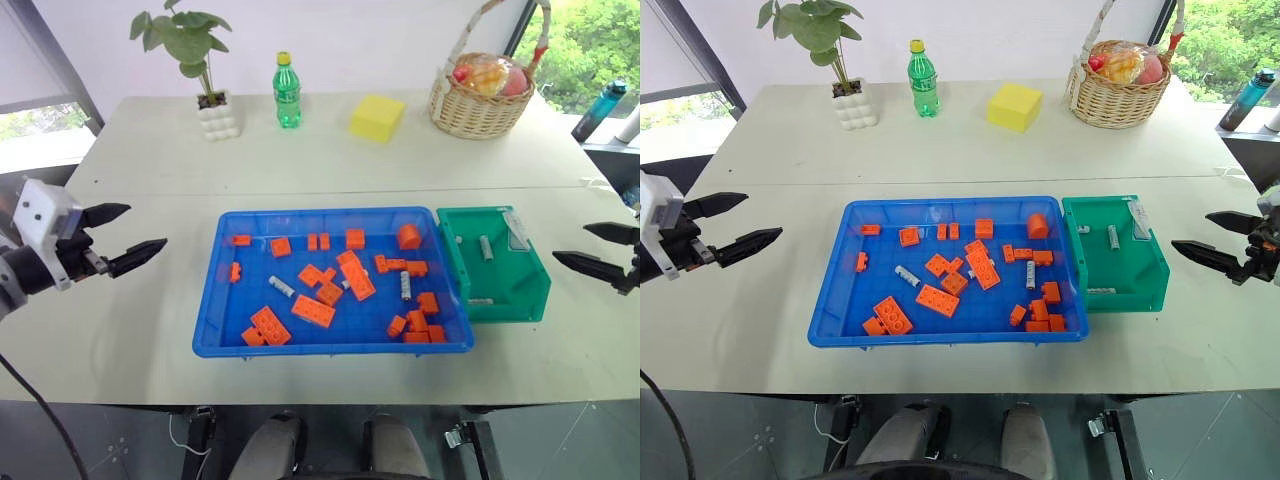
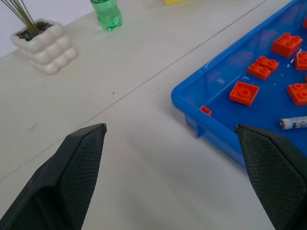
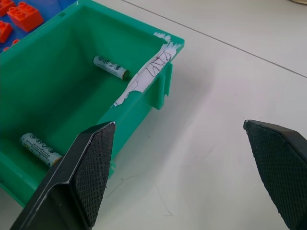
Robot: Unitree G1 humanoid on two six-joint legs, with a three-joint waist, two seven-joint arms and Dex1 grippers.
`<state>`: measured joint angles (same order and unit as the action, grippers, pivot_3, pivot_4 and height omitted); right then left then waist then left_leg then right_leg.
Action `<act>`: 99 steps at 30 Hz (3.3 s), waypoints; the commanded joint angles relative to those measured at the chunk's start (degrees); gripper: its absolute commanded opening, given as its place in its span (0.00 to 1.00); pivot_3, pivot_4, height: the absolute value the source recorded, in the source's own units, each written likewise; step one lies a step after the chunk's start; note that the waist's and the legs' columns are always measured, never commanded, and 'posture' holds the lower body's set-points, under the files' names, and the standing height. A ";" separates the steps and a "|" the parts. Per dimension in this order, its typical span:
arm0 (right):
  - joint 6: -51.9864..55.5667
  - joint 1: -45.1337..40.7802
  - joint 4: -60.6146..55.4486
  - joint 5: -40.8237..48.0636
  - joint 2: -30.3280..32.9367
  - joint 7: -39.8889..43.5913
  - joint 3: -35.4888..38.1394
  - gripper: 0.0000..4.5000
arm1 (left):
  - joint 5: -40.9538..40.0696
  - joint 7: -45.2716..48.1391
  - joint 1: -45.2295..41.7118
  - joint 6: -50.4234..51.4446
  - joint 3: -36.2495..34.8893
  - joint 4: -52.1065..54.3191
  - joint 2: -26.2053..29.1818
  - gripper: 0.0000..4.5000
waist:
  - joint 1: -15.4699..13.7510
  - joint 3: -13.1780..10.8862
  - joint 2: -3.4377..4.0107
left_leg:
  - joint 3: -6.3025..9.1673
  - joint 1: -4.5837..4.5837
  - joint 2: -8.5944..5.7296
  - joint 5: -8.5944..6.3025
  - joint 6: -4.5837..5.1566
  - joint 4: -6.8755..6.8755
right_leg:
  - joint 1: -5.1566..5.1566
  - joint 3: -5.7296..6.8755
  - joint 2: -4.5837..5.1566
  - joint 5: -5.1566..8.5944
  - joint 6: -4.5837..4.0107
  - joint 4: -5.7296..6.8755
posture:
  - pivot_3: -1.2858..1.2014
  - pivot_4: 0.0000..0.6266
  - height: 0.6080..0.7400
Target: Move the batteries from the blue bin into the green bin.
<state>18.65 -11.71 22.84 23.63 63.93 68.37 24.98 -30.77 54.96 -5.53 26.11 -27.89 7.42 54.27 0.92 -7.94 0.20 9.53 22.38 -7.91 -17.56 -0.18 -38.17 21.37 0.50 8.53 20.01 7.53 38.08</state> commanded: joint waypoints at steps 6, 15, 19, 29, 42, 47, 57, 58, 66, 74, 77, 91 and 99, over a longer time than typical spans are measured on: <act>-1.25 1.40 -1.60 0.51 -0.38 -0.38 2.04 0.98 | 0.95 -0.63 -2.63 -0.45 0.34 -1.40 0.75 1.00 | -0.06 -0.01 0.01 | 0.00 0.00 0.00 0.00 0.00 0.00 | 0.00 0.00 0.00 0.00 0.00 0.00 | 0.52 0.24 0.98; -0.40 -0.28 -1.05 0.35 0.59 -0.34 0.91 0.98 | 1.02 -0.32 -4.01 -0.55 2.07 -2.62 0.07 1.00 | 0.06 -0.01 0.01 | 0.00 0.00 0.00 0.00 0.00 0.00 | 0.02 0.00 -0.01 0.00 0.00 0.01 | 0.52 0.24 0.98; -0.29 -2.07 -1.53 0.12 1.38 0.49 0.22 0.98 | 0.52 0.11 -4.03 -0.97 2.42 -1.62 -0.90 1.00 | 0.03 -0.02 0.02 | -0.01 0.00 0.00 0.00 0.00 -0.01 | 0.01 0.00 0.00 0.00 0.00 0.02 | 0.52 0.24 0.98; 4.68 -11.37 -8.55 1.82 0.35 1.93 -6.43 0.98 | 0.81 3.17 -6.76 -1.28 4.51 -3.21 0.48 1.00 | 0.14 -0.03 0.04 | -0.03 0.00 0.03 0.00 0.00 0.00 | 0.04 0.00 -0.01 0.00 0.00 0.03 | 0.52 0.24 0.98; 29.21 -37.42 -33.88 2.49 -22.16 -9.89 -34.85 0.98 | -4.22 18.66 -7.71 0.09 7.09 2.00 7.23 1.00 | 1.49 -0.12 -0.05 | -0.06 0.11 0.22 -0.01 -0.01 0.11 | 0.20 0.01 -0.11 0.00 0.00 0.05 | 0.52 0.24 0.98; 34.80 -41.39 -31.03 -0.81 -35.80 -17.99 -43.71 0.98 | -4.14 20.92 -8.07 -0.11 7.67 2.31 8.22 1.00 | 1.68 -0.12 -0.06 | -0.05 0.10 0.20 0.00 -0.02 0.04 | 0.23 0.00 -0.11 0.00 -0.01 0.16 | 0.52 0.24 0.98; 34.60 -40.25 -21.72 -6.99 -51.04 -25.13 -53.13 0.98 | -3.61 21.67 -7.22 -1.84 7.96 3.09 8.05 1.00 | 1.85 -0.09 -0.11 | 0.05 0.11 -0.01 0.00 -0.02 -0.01 | 0.81 -0.04 0.01 -0.02 -0.03 1.10 | 0.52 0.24 0.98; 33.79 -40.00 -20.60 -7.84 -51.41 -25.22 -53.95 0.98 | -3.54 21.70 -7.24 -1.90 7.95 3.00 8.05 1.00 | 1.88 -0.09 -0.11 | 0.06 0.11 -0.02 0.00 -0.02 -0.01 | 0.88 -0.04 0.01 -0.02 -0.03 1.08 | 0.52 0.24 0.98; 28.86 -36.75 -17.19 -12.95 -51.32 -23.00 -59.05 0.98 | -4.25 21.21 -6.47 -0.86 7.28 4.36 8.09 1.00 | 3.12 -0.09 -0.12 | 0.06 0.12 -0.02 0.00 -0.02 0.02 | 0.82 -0.09 0.01 -0.02 -0.03 1.16 | 0.52 0.24 0.98; 24.42 -34.69 -13.02 -17.40 -52.41 -22.60 -60.65 0.80 | -4.72 21.99 -6.99 0.08 7.99 4.82 8.20 1.00 | 3.23 -0.08 -0.14 | 0.06 0.11 0.00 0.01 -0.03 0.06 | 0.87 -0.09 -0.02 -0.02 -0.03 1.18 | 0.52 0.24 0.98; 23.84 -34.24 -13.06 -18.12 -52.85 -22.24 -60.54 0.45 | -4.51 22.03 -7.58 0.10 8.55 4.71 8.06 1.00 | 3.15 -0.07 -0.14 | 0.08 0.11 -0.01 0.01 -0.03 0.04 | 0.87 -0.09 -0.02 -0.02 -0.03 1.17 | 0.52 0.24 0.98; 34.44 -38.91 -22.51 -11.89 -51.78 -22.75 -44.36 0.02 | -5.48 21.74 -10.47 0.83 11.76 4.58 6.05 1.00 | 2.96 -0.07 -0.16 | 0.09 0.14 -0.03 0.01 -0.03 0.03 | 0.86 -0.10 -0.02 -0.02 -0.03 1.17 | 0.52 0.24 0.98; 50.36 -38.09 -33.52 -5.76 -33.10 -26.52 -19.45 0.02 | -5.11 21.11 -13.14 0.43 15.12 4.21 2.88 1.00 | 1.75 -0.04 -0.20 | 0.21 0.27 -0.17 0.00 -0.02 -0.02 | 0.84 -0.13 0.06 -0.02 -0.03 1.14 | 0.52 0.24 0.98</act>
<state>66.30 -49.94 -7.86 16.76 29.11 43.04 0.03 -35.66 76.25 -17.68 27.20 -12.45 11.34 57.15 2.67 -7.98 0.00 9.71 22.69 -8.10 -17.56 -0.20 -38.20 22.23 0.35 8.59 19.99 7.50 39.22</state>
